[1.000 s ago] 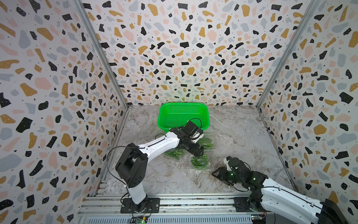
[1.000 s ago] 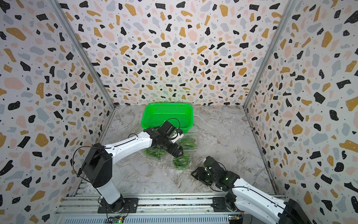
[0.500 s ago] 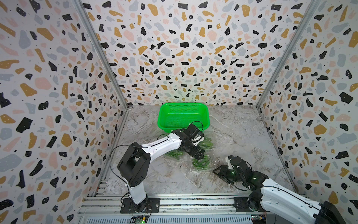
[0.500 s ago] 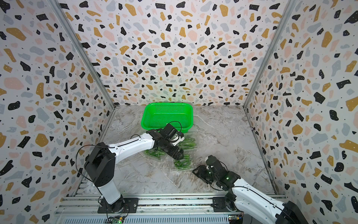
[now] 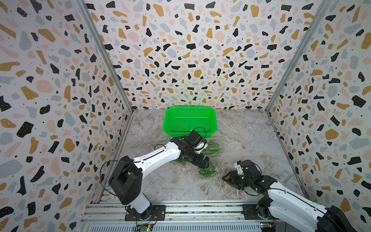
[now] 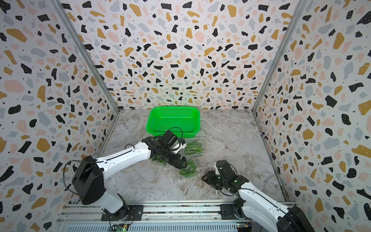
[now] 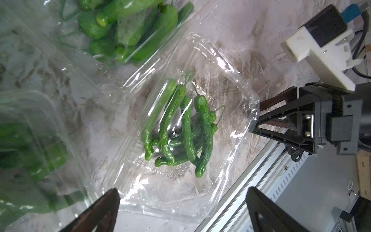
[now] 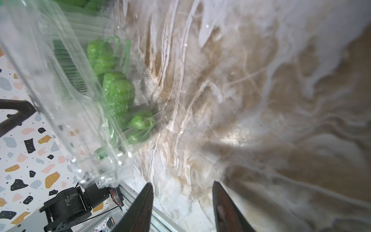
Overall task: Take small green peppers out of containers
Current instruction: Open the packing box at the center of the board.
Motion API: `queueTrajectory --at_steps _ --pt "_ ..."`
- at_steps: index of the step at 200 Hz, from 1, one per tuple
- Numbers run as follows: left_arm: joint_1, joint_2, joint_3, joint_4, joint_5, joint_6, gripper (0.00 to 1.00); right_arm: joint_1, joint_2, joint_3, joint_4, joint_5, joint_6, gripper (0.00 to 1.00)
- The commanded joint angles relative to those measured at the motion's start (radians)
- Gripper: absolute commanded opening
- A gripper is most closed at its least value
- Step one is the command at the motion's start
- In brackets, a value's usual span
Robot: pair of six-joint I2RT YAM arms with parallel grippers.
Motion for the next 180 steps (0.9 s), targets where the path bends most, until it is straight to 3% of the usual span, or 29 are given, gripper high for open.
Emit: queueTrajectory --at_steps 1,101,180 --pt "-0.004 0.006 -0.012 -0.017 -0.009 0.008 0.99 -0.004 0.005 0.04 -0.012 -0.016 -0.036 0.49" --pt "-0.007 0.115 0.046 0.045 -0.015 0.005 0.99 0.032 -0.013 0.047 0.018 -0.025 0.015 0.49" --pt "-0.013 0.029 0.096 -0.03 -0.146 0.079 0.99 0.042 -0.158 0.056 -0.304 0.001 0.006 0.48"
